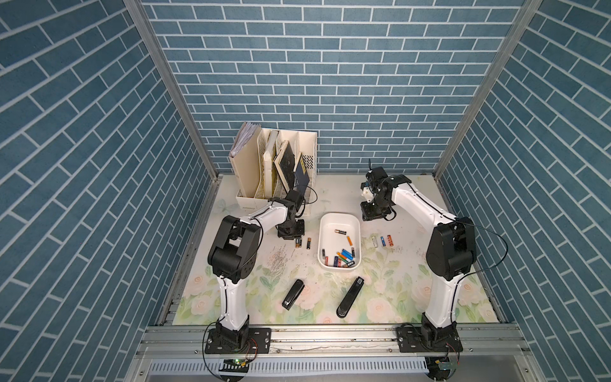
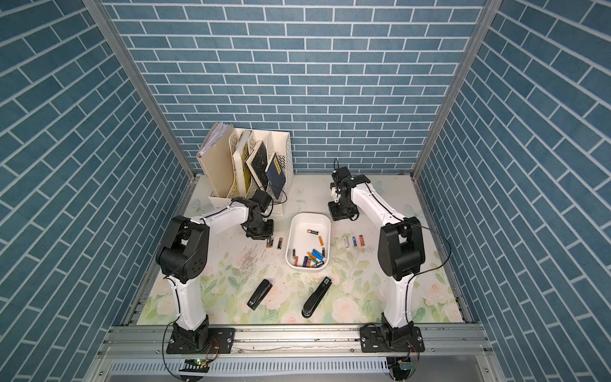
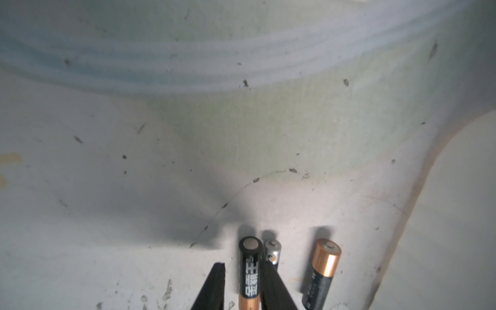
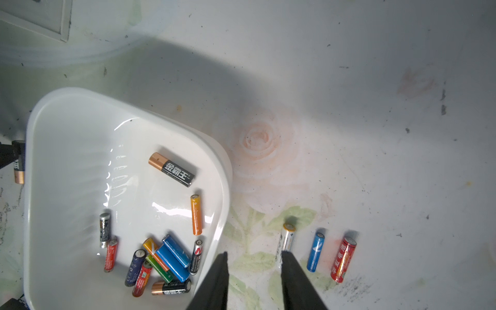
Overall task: Take the batteries out of the storage box
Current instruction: Adjust the battery at the center of the board.
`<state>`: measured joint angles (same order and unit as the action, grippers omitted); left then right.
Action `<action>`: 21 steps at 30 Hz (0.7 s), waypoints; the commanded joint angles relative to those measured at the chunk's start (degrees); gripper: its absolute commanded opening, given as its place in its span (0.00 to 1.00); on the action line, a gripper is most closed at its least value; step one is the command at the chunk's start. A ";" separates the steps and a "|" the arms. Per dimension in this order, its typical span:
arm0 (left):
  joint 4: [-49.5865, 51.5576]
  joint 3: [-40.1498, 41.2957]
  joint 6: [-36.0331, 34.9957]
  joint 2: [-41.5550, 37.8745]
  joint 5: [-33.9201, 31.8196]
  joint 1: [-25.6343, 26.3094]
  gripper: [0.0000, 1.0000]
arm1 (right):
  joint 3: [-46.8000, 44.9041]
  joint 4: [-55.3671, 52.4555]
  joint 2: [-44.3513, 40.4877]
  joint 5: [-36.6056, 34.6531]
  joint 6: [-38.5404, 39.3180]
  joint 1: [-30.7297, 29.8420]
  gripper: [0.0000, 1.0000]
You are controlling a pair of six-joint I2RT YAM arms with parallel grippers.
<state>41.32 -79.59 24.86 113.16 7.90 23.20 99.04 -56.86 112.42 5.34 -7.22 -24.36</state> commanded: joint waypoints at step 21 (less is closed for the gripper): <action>1.33 0.28 -0.55 2.33 -2.81 0.65 0.26 | 1.16 -2.27 1.53 -0.69 -0.51 0.02 0.36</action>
<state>41.32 -79.57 24.77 114.28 6.44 23.57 99.04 -57.08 112.66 5.26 -7.22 -24.36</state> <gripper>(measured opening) 0.260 0.363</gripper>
